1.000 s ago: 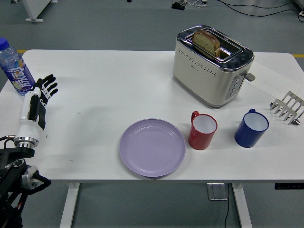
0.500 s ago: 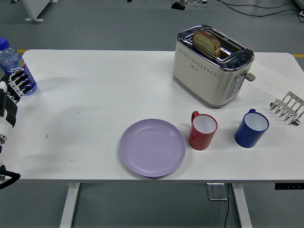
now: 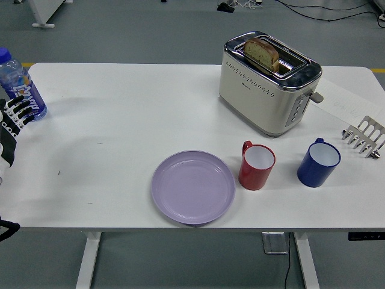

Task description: Push plate across desktop

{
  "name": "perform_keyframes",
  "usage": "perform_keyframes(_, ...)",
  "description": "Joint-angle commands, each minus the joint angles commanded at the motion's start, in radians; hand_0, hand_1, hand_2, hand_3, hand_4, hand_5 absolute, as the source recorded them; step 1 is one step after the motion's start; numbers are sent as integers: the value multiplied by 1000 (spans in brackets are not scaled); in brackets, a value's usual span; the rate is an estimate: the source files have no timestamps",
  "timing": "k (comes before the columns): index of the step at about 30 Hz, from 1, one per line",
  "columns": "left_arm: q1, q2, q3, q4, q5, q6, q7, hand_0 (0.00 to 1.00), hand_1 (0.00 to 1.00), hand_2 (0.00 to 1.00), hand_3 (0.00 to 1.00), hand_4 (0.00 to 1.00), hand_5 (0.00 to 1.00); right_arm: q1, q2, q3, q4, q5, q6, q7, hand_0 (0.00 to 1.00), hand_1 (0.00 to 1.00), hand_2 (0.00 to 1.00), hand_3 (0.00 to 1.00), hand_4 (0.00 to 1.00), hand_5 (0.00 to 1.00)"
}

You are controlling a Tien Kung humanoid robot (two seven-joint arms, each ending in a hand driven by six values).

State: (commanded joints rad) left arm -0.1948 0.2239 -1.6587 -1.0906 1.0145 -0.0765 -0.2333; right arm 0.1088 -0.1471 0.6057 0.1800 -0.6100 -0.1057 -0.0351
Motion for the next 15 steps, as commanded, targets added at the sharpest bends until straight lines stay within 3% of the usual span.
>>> perform_keyframes(15, 6, 2, 7, 7, 5, 2, 2, 751, 796, 776, 733, 549, 998, -8, -1, 4, 0, -3, -1, -1, 647, 634, 708, 653, 213, 271)
